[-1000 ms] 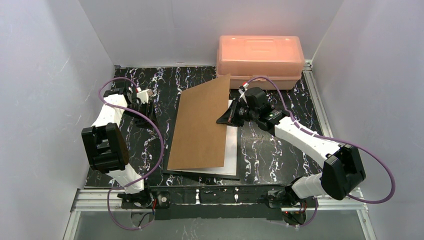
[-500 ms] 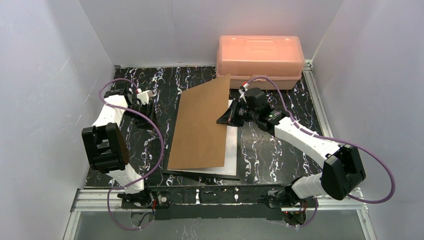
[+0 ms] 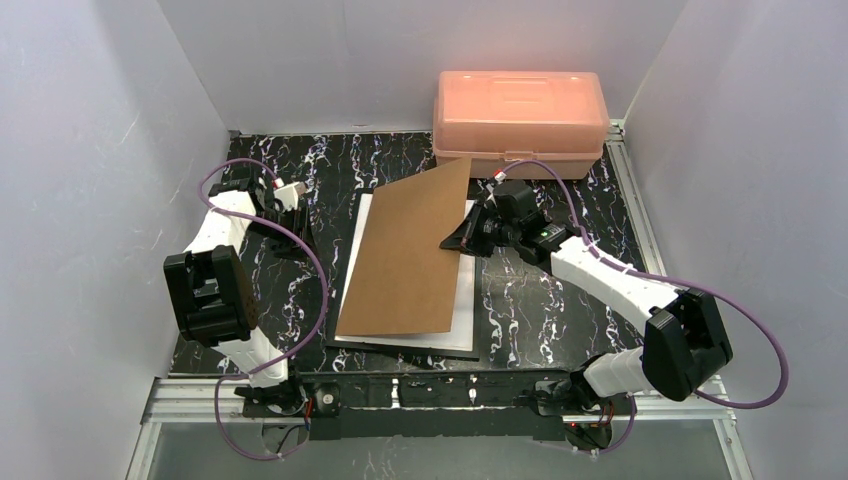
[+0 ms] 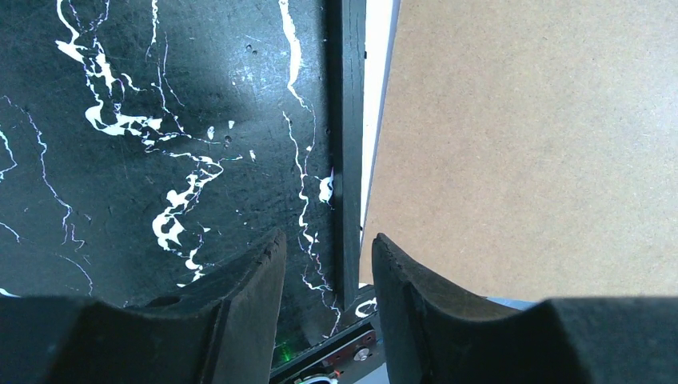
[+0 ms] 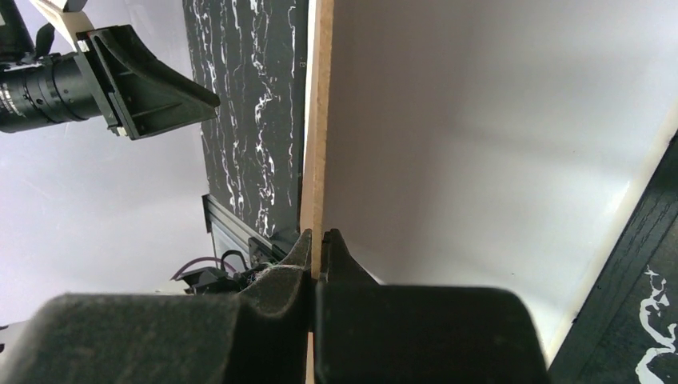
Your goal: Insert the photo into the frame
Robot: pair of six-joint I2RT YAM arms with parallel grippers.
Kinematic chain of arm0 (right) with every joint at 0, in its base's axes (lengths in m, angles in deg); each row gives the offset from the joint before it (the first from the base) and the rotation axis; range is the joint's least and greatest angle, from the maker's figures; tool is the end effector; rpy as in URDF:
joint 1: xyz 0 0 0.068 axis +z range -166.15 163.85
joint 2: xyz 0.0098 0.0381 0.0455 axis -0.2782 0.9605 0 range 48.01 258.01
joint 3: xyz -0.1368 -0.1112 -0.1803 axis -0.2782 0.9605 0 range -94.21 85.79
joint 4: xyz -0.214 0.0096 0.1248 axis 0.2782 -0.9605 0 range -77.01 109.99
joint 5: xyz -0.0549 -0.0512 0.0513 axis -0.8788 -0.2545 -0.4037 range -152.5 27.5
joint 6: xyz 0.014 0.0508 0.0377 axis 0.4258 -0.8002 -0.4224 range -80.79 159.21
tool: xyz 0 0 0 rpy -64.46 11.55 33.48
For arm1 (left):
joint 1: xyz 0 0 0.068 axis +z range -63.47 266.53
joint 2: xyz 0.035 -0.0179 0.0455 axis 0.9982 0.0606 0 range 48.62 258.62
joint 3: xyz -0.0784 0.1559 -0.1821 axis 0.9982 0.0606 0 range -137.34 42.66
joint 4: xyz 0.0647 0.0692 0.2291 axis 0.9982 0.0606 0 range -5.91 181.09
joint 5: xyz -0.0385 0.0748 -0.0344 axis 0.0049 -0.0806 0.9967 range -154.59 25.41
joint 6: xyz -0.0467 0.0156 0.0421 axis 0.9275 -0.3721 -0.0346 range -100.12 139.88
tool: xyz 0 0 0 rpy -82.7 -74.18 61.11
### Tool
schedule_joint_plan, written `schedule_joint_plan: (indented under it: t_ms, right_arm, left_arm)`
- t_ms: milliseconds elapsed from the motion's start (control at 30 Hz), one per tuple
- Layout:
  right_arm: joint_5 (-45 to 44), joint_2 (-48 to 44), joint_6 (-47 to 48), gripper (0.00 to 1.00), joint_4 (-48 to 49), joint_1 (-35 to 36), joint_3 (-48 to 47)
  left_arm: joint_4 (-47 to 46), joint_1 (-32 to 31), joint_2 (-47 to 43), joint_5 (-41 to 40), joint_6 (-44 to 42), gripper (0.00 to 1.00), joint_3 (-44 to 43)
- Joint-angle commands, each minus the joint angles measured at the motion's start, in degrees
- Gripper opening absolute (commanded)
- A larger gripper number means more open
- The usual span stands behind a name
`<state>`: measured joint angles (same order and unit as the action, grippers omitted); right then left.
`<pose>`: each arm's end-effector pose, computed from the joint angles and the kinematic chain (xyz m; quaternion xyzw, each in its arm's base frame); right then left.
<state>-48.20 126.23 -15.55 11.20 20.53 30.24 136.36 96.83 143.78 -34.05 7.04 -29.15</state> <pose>0.2422 0.1960 0.2535 0.0758 0.8644 0.4231 0.2609 0.3061 0.0295 0.2051 0.0542 0.9561 -0.2318 0.1707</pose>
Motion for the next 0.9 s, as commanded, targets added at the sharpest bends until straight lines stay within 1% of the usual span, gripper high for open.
schedule_joint_plan:
  t_ms: [0, 333, 867]
  right_arm:
    - [-3.8, -1.3, 3.1, 0.01, 3.0, -0.1, 0.0]
    - [-0.7, 3.0, 6.9, 0.01, 1.3, -1.2, -4.4]
    - [5.7, 6.8, 9.8, 0.01, -0.4, -4.4, -6.2]
  left_arm:
    - [0.7, 0.2, -2.3, 1.7, 0.0, 0.42, 0.4]
    - [0.6, 0.2, -2.6, 1.8, -0.1, 0.41, 0.3]
    - [0.7, 0.2, -2.5, 1.8, -0.2, 0.41, 0.4]
